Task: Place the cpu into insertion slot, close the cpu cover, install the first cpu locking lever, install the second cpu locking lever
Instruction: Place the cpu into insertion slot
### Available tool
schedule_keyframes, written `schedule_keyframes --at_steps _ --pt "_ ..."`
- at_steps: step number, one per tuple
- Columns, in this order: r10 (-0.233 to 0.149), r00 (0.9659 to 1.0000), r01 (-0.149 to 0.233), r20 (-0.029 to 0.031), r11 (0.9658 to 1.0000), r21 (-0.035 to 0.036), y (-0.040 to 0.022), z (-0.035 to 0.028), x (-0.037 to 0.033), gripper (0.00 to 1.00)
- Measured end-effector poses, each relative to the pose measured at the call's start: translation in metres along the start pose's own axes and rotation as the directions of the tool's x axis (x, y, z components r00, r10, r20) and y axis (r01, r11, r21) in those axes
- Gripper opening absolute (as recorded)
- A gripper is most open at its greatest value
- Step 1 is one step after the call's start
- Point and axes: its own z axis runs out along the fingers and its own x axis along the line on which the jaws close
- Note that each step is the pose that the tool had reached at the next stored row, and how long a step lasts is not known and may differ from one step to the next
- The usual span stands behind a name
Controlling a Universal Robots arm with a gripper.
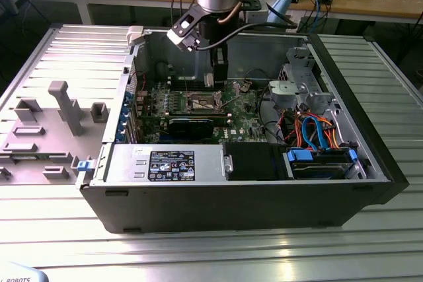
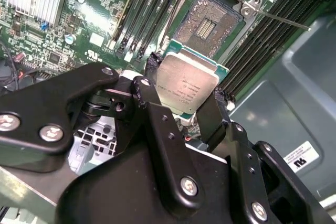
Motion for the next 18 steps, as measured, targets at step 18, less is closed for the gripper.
schedule_keyframes --at_steps 18 --pt "0.0 1.0 0.0 -0.0045 1.0 -0.0003 -0.0005 0.0037 -0.0001 0.54"
